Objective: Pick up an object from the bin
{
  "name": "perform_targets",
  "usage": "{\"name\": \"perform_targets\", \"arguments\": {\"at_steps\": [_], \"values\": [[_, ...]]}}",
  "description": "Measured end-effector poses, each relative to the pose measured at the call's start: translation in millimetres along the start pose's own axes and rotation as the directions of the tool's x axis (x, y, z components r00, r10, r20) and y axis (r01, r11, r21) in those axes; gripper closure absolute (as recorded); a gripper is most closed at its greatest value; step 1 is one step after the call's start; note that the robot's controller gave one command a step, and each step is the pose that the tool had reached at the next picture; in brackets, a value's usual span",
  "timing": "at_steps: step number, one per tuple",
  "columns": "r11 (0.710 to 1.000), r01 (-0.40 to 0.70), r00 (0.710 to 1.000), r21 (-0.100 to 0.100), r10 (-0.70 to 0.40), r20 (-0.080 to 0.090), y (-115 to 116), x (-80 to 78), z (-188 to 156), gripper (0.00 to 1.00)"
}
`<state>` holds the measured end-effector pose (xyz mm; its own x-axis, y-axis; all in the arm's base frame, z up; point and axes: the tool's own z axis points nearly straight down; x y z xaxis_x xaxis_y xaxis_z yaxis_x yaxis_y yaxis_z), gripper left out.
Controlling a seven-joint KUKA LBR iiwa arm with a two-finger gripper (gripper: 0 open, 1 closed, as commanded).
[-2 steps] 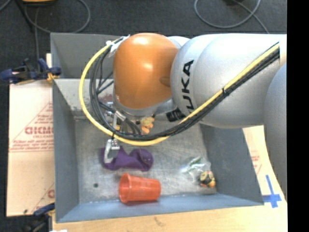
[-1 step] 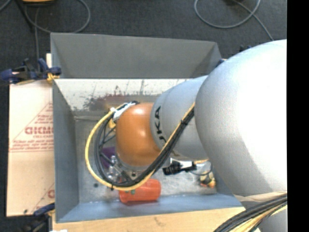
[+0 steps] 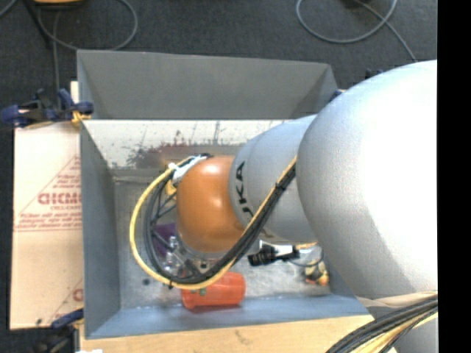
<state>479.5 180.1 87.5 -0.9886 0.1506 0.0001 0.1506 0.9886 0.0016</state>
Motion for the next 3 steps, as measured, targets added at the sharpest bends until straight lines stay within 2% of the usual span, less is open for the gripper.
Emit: {"name": "perform_targets", "arguments": {"at_steps": [1, 2, 3], "values": [[1.000, -0.005, 1.000, 0.005, 0.005, -0.007, 1, 2.3, -43, 1.00], [1.000, -0.003, 1.000, -0.001, 0.003, 0.003, 1, 0.3, -86, 1.00], [1.000, 0.018, 1.000, 0.002, -0.018, 0.001, -21, -3.3, -90, 0.00]]}}
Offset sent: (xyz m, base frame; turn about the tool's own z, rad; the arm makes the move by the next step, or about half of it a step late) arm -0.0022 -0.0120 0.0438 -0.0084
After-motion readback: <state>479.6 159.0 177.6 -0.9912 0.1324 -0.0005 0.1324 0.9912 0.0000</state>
